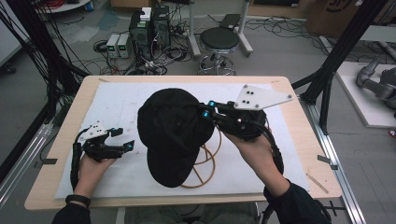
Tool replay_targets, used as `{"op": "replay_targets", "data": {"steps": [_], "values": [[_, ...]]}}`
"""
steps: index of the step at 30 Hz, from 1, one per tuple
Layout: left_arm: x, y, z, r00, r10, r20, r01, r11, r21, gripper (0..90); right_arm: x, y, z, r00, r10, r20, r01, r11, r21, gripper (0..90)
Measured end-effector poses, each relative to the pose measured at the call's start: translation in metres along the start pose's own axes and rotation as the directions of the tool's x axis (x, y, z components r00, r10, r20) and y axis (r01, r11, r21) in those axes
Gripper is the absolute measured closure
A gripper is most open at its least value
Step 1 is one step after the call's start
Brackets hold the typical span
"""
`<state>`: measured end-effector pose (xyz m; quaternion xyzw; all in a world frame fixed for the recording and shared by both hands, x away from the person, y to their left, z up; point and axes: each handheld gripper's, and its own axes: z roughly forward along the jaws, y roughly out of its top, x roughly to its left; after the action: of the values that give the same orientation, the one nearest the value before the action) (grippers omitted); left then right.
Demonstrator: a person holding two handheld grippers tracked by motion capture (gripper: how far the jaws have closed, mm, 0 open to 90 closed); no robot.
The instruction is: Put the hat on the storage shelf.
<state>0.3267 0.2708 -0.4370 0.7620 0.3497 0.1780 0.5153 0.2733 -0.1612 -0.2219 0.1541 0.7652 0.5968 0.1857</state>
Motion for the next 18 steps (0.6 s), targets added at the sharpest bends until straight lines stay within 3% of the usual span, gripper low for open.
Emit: {"op": "replay_targets", "data": {"steps": [12, 18], "values": [[0.0, -0.001, 0.003, 1.0, -0.002, 0.004, 0.002, 0.9999, 0.011, 22.8, -0.019, -0.037, -0.017, 0.9962, 0.027, 0.083, -0.027, 1.0, -0.003, 90.0], [-0.001, -0.001, 0.005, 1.0, -0.003, 0.007, 0.003, 0.9999, 0.014, 22.8, -0.023, -0.054, -0.01, 0.9953, 0.057, 0.078, -0.06, 0.998, 0.028, 89.2]]}}
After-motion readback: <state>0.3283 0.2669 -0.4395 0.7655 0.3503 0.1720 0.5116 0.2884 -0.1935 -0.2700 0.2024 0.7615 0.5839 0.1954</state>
